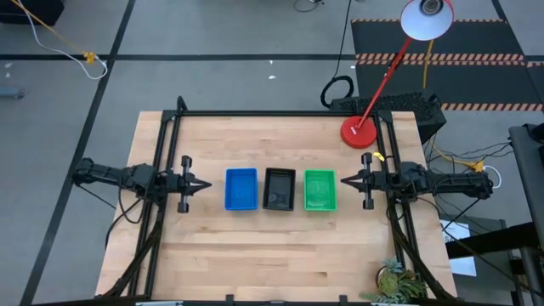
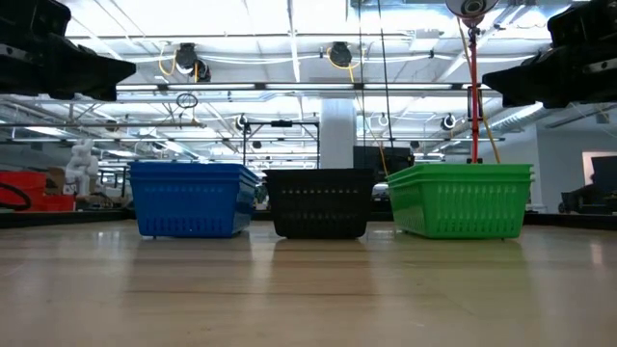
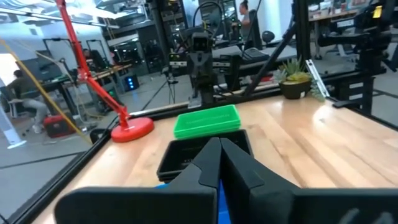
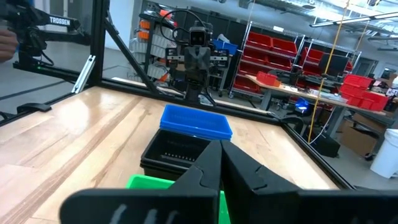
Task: Stack baskets by color
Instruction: Return to Home Position
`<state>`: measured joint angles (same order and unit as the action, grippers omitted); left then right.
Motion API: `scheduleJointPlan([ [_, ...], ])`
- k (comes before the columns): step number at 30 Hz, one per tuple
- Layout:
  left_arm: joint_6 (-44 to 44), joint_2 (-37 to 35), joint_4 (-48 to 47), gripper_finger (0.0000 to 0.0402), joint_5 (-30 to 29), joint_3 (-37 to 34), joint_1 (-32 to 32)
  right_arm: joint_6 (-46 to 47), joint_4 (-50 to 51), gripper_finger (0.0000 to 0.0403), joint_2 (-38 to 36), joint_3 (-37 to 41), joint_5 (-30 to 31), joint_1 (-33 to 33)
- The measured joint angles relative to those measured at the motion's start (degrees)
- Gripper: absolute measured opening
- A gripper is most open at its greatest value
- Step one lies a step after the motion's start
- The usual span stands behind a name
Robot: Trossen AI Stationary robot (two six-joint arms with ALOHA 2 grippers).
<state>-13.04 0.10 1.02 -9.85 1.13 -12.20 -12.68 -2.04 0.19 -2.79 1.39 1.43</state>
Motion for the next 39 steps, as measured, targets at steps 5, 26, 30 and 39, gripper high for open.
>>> scheduleJointPlan([
  [5, -0.14, 0.02, -0.05, 0.0003, -0.04, 0.0, 1.13, -0.01, -0.04, 0.0, 0.0, 0.0, 0.0, 0.0],
  [26, 2.21, 0.04, 6.41, 0.0002, 2.2, -0.13, 2.01, 0.0, -0.16, 0.0, 0.0, 0.0, 0.02, 0.01],
  [30, 1.86, 0.04, 7.25, 0.0002, -2.39, -0.13, 2.01, -0.01, -0.17, 0.0, 0.0, 0.0, 0.02, 0.02],
  [39, 1.17, 0.04, 5.55, 0.0001, 0.68, -0.13, 2.01, 0.0, -0.17, 0.0, 0.0, 0.01, 0.02, 0.0],
])
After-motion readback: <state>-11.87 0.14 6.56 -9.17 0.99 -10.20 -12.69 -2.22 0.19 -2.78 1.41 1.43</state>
